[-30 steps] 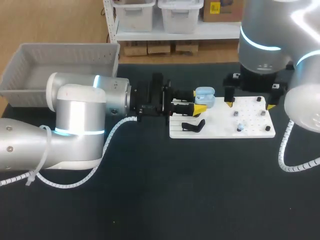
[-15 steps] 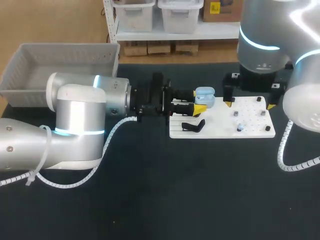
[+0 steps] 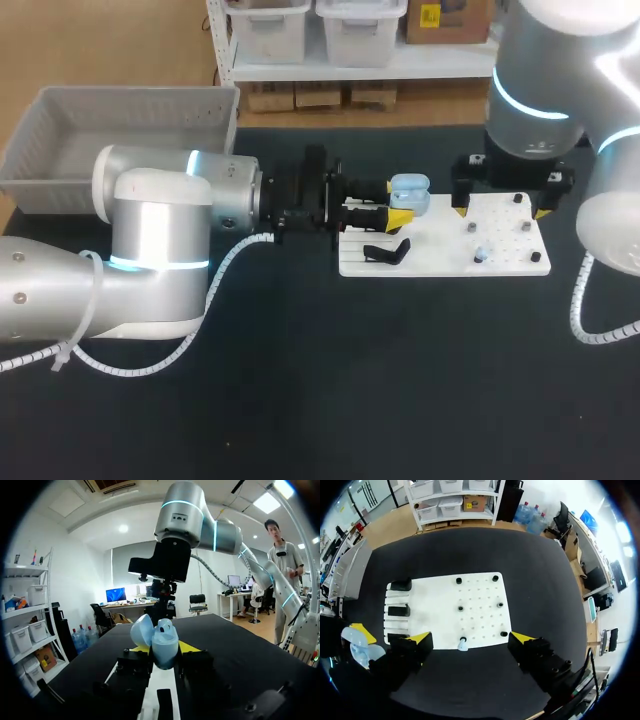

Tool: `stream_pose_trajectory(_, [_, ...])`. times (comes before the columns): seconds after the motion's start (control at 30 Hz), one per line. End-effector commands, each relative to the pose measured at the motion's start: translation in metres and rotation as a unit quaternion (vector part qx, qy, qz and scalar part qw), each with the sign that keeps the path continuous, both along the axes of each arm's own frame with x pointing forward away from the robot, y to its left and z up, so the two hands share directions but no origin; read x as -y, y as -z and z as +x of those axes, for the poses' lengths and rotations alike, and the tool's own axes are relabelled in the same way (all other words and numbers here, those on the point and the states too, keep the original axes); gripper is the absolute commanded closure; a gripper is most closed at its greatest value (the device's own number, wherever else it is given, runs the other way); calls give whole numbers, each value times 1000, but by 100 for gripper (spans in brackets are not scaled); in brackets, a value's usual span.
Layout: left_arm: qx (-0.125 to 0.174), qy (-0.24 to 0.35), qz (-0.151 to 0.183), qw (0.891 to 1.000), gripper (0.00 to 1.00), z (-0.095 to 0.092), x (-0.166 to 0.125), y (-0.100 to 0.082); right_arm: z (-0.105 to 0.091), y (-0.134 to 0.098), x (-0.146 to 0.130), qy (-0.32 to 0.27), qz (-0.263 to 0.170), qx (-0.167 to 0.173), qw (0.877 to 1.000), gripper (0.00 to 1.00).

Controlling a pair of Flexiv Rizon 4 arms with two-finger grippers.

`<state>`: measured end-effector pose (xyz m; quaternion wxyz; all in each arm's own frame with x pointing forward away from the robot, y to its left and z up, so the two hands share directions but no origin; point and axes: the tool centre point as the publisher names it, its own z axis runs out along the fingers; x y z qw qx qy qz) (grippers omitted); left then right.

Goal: Pick up each earbud case from the left stands, insert the matching earbuds, close the lid, and place the case in the box.

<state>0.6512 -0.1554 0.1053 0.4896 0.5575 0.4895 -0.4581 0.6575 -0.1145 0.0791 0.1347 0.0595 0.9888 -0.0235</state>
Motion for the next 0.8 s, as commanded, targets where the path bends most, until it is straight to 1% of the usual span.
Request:
stream_pose_trajectory(0.03, [2,-3,-2,1000,100,-2,0,1,-10,-1,3,-5,9,-4,1000,0])
stream_pose_trajectory(0.2, [2,-3,-2,1000,100,-2,0,1,-23,1,-3,-15,12,-2,1000,0])
stream_pose_trajectory(0.23, [2,-3,-2,1000,100,-2,0,1,-24,2,-4,-16,12,-2,1000,10])
stream_pose_trajectory(0.27, [2,-3,-2,1000,100,-2,0,1,-25,5,-4,-16,13,-3,1000,18])
stream_pose_trajectory(0.3, [2,-3,-2,1000,100,-2,0,1,-25,6,-5,-17,13,-4,1000,20])
stream_pose_trajectory(0.37, [2,-3,-2,1000,100,-2,0,1,-26,8,-5,-17,13,-4,1000,34])
stream_pose_trajectory(0.43, [2,-3,-2,1000,100,-2,0,1,-26,9,-4,-14,13,2,1000,35])
stream_pose_trajectory(0.5, [2,-3,-2,1000,100,-2,0,1,-24,13,-3,-7,14,3,1000,45])
stream_pose_trajectory(0.57, [2,-3,-2,1000,100,-2,0,1,-23,18,-3,0,10,-1,1000,50])
stream_pose_trajectory(0.7, [2,-3,-2,1000,100,-2,0,1,-21,23,-5,8,8,-4,1000,53])
stream_pose_trajectory(0.8, [2,-3,-2,1000,100,-2,0,1,-20,26,-8,14,9,-6,1000,60])
